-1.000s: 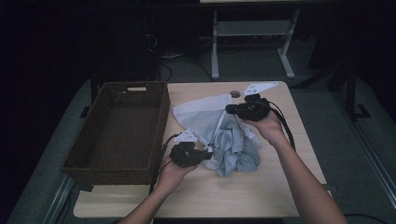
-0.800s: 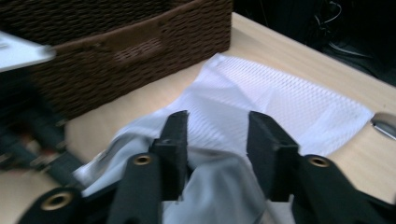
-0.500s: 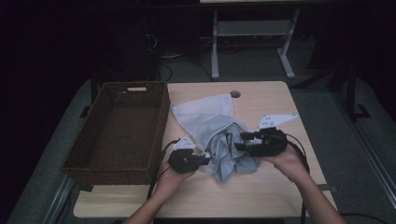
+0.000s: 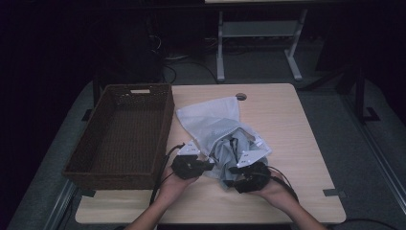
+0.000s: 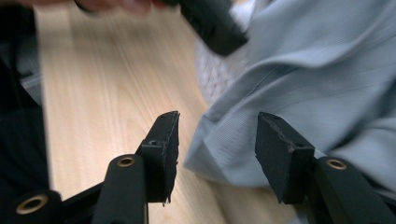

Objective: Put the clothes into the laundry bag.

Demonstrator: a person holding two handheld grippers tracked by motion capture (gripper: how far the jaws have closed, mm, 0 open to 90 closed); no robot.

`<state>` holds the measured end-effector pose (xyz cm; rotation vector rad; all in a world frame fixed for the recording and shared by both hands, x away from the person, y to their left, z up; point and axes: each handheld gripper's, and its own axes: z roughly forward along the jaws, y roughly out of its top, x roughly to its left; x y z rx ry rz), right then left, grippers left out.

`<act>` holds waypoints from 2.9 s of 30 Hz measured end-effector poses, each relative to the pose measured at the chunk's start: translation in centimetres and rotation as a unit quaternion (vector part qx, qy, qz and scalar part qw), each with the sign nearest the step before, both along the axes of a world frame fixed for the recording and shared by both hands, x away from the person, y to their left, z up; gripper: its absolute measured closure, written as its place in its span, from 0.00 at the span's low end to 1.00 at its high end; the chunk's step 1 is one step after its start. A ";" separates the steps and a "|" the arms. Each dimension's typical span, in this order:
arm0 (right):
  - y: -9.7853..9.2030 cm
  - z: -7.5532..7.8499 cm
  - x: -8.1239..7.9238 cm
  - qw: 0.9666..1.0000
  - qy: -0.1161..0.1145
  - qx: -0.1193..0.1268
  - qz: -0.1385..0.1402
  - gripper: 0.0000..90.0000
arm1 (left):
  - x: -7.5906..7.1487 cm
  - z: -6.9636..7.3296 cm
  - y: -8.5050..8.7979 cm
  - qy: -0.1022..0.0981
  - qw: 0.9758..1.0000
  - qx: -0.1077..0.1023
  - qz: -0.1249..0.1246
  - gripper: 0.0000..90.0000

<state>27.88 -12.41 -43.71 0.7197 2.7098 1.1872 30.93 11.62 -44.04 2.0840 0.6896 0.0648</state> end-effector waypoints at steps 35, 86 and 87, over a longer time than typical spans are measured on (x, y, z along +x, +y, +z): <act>1.8 1.8 5.2 0.995 -0.067 0.040 -0.064 0.96 | -0.2 0.1 -0.2 -0.013 0.999 0.031 -0.012 0.98; -6.5 -2.5 5.3 0.993 0.009 -0.057 -0.106 0.49 | 0.2 -0.4 0.4 0.009 0.999 0.037 -0.022 0.97; -6.4 -2.6 5.2 0.993 0.006 -0.058 -0.105 0.53 | 0.2 -0.5 0.4 0.009 0.999 0.037 -0.022 0.97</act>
